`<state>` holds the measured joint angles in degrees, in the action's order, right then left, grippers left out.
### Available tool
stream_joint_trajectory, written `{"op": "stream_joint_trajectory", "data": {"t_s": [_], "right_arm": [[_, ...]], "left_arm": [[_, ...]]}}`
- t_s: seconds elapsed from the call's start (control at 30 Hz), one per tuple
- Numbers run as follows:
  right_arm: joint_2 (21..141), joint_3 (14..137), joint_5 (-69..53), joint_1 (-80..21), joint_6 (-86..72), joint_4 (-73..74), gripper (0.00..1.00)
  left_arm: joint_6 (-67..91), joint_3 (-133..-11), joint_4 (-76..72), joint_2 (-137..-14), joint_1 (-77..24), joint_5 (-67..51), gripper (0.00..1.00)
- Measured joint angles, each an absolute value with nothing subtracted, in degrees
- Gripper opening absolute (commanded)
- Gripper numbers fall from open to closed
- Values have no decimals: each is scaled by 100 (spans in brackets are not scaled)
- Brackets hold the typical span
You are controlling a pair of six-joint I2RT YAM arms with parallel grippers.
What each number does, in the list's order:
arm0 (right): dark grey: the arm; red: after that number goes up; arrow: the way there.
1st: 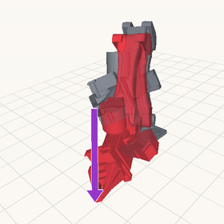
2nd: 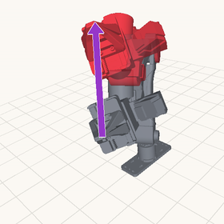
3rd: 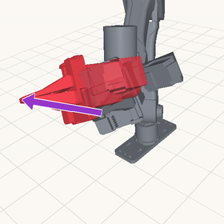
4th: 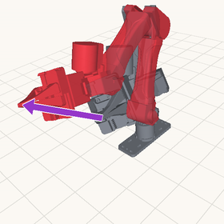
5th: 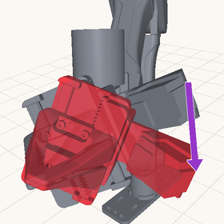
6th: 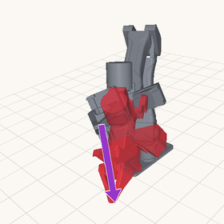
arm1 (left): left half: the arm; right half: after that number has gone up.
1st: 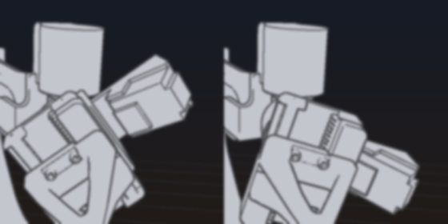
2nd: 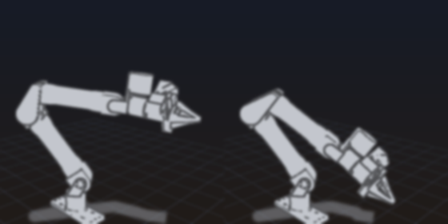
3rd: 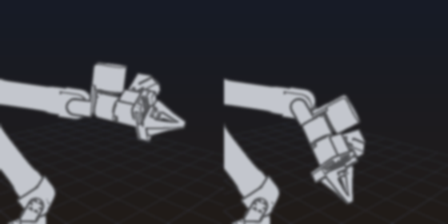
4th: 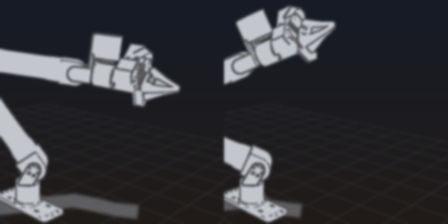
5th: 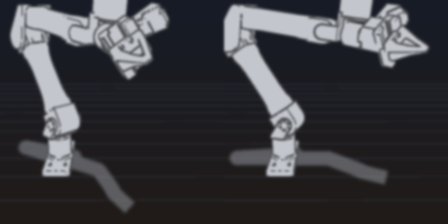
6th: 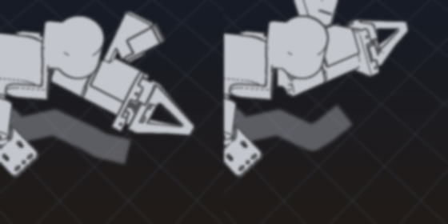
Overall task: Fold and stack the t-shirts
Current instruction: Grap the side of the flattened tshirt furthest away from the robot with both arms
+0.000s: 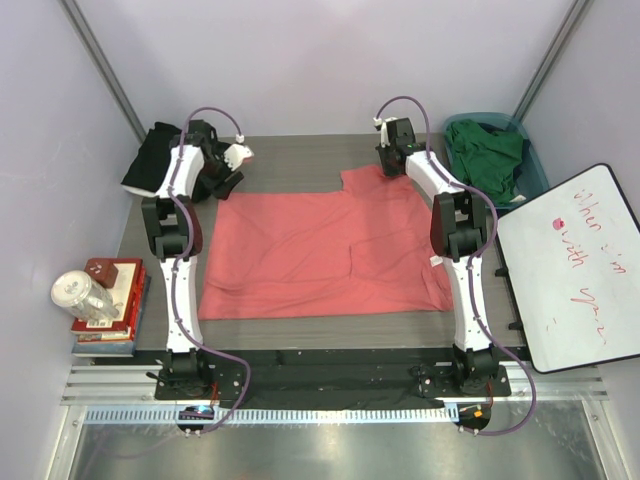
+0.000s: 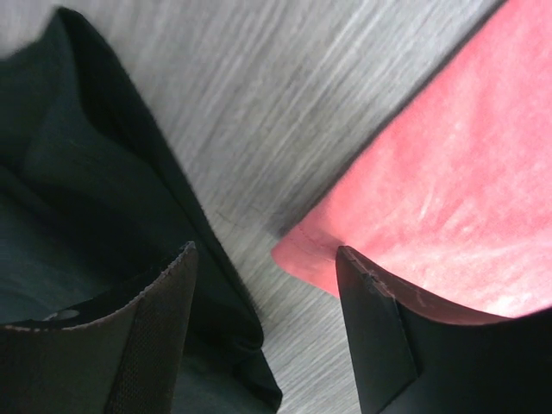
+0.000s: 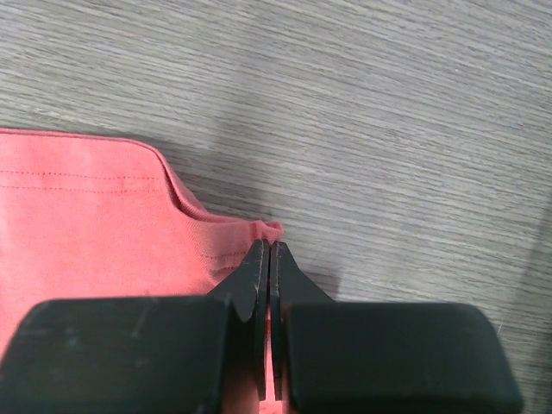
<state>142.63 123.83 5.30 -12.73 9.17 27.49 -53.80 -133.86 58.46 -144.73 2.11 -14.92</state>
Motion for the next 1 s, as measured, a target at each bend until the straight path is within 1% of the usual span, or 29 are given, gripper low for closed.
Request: {"op": "stream_joint_trajectory", "data": {"t_s": [0.47,0.57,0.6,0.9,1.0], "right_arm": [[14263,12383,545,-1295,930,2749,1],[14263,12383,550,-1299,939,2749,1],[14263,12383,550,-1299,939,2749,1],[14263,12385,642,-1299,945,2744,1],[14263,12416,709,-1299,956,2746,1]], "left_arm": [[-5422,-13609,5791,-14669,163,-1564,49],[-5415,-13614,5793,-14674,156,-1566,33],[-5406,-13614,5795,-14676,156,-1568,0],[-5284,-13568,5721,-14682,130,-1564,0],[-5120,-13343,5546,-14562,123,-1570,0]]}}
